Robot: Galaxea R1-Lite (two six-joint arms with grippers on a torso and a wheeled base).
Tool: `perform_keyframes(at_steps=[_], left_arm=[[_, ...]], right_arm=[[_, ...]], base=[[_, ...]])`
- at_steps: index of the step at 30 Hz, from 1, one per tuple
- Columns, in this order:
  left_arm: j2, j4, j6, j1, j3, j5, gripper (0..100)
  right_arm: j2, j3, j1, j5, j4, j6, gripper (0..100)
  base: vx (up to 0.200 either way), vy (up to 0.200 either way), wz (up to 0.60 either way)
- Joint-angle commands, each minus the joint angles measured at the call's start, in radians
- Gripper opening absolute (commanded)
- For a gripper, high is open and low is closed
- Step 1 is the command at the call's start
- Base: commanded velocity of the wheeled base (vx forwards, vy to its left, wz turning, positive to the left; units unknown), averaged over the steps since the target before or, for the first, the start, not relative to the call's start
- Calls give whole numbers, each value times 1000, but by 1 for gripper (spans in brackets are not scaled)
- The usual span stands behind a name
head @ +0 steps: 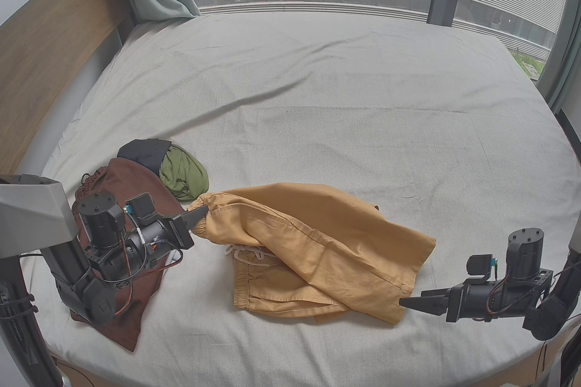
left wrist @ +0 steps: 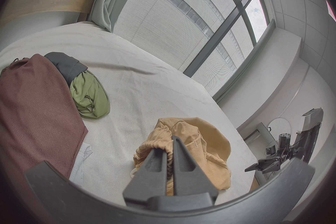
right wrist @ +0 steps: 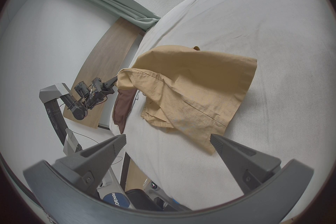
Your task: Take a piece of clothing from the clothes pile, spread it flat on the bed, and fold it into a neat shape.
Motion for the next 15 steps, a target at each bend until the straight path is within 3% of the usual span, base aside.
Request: perform_keyframes(at_steps=[1, 11, 15], left_arm=[[0, -3, 0, 1, -1, 0, 0], [0, -3, 0, 1, 0, 0, 0], [0, -3, 0, 1, -1, 0, 0]], right_arm=[[143, 32, -5, -2, -90, 19, 100], [311, 69, -11, -21, -298, 31, 100], [337, 64, -19, -27, -299, 33, 100]], base=[[0, 0, 0], [0, 0, 0], [0, 0, 0]])
